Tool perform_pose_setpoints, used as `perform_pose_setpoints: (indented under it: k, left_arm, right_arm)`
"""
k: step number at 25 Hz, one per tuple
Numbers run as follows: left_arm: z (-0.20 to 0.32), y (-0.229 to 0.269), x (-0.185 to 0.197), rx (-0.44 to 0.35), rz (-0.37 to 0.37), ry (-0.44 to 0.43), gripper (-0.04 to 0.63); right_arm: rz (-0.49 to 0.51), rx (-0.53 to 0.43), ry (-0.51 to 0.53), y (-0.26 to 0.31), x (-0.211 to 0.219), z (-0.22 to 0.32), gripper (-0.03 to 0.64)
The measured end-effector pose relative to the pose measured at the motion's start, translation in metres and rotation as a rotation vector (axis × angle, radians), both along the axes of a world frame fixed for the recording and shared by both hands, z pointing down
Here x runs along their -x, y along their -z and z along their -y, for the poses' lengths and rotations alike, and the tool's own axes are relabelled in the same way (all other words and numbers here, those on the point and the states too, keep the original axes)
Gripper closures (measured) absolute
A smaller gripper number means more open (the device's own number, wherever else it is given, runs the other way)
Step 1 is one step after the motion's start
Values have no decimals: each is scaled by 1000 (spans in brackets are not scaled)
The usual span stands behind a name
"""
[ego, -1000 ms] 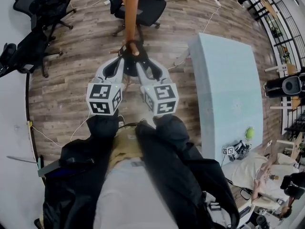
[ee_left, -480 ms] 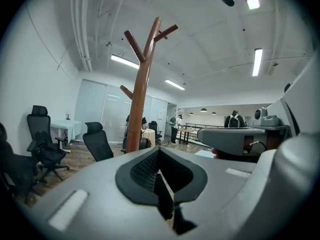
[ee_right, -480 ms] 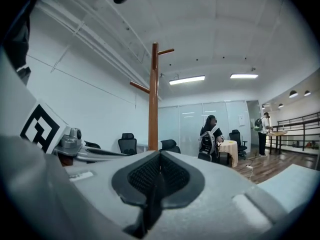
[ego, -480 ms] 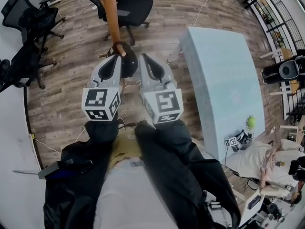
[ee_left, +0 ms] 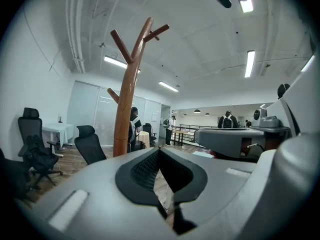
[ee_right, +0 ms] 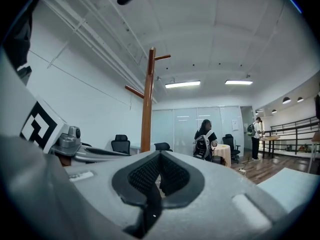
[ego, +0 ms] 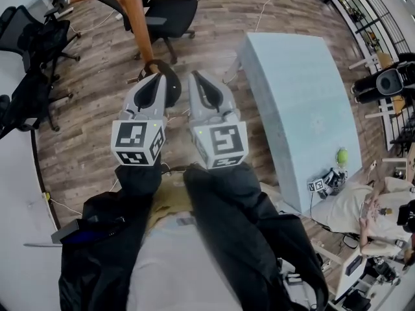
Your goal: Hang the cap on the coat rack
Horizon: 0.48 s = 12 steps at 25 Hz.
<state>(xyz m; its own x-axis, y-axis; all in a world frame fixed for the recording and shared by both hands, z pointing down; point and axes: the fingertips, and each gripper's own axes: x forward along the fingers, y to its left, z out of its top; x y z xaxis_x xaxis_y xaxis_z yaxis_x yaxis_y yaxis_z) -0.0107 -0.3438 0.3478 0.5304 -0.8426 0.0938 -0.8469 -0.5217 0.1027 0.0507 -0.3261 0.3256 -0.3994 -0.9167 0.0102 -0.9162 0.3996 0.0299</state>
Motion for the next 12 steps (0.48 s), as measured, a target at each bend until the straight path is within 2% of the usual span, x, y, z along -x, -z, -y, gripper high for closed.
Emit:
perform_pose_setpoints:
  k: [12]
  left_arm:
    - [4, 1, -10, 0, -6, -26, 597]
  right_arm:
    - [-9, -10, -26, 4, -6, 3, 620]
